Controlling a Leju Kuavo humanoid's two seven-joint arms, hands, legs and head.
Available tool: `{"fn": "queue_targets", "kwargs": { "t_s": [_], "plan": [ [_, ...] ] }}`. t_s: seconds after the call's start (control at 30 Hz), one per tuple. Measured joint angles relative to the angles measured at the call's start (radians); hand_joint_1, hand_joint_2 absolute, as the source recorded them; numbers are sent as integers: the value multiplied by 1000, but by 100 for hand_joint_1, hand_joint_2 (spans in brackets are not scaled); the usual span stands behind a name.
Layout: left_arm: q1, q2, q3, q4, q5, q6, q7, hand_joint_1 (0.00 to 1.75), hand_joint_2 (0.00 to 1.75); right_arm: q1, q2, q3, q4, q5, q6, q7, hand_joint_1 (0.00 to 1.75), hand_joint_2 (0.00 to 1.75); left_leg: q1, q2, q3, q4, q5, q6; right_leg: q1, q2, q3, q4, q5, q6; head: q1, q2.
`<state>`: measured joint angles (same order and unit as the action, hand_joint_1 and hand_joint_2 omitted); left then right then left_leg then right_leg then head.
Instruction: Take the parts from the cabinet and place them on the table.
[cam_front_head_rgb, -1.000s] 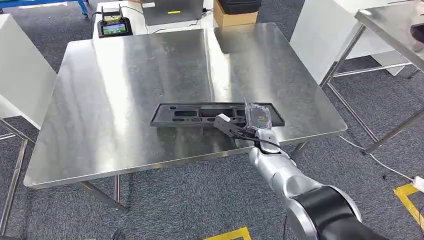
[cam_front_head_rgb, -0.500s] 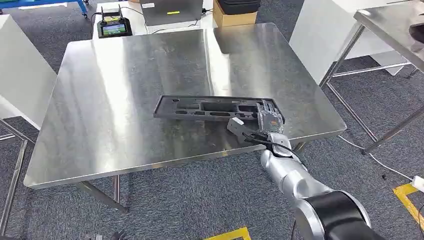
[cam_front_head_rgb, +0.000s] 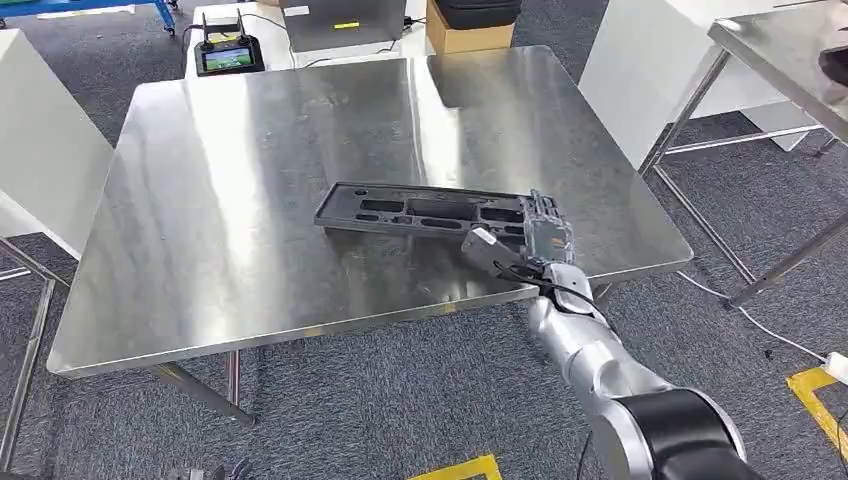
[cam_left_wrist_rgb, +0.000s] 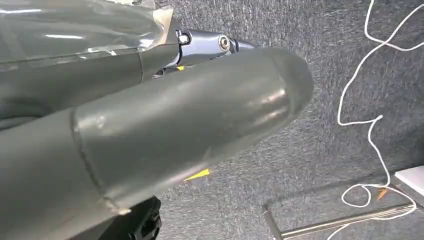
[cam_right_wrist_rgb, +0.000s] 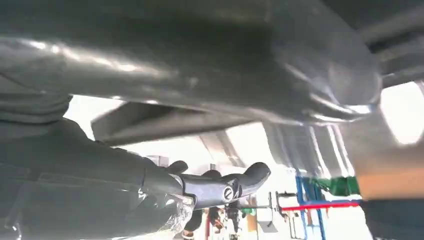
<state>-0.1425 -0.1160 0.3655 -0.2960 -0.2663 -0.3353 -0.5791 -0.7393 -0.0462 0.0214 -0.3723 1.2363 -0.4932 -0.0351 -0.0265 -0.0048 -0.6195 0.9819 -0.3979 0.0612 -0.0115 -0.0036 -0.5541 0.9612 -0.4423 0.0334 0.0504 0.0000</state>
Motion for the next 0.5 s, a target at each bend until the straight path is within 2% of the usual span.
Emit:
{"fn": "queue_targets", "kwargs": {
  "t_s": [0.3, 0.5],
  "plan": [
    [0, -7, 34, 2, -13, -2, -10, 0, 0, -11, 24, -23, -86, -16, -79, -137, 0, 0, 0, 0, 0, 0, 0, 0, 0, 0, 0, 0, 0, 0, 0, 0],
    [0, -16, 54, 7, -29, -5, -10, 0, 0, -1, 50, -13, -240, -46, -87, -203, 0, 0, 0, 0, 0, 0, 0, 0, 0, 0, 0, 0, 0, 0, 0, 0]
  ]
}}
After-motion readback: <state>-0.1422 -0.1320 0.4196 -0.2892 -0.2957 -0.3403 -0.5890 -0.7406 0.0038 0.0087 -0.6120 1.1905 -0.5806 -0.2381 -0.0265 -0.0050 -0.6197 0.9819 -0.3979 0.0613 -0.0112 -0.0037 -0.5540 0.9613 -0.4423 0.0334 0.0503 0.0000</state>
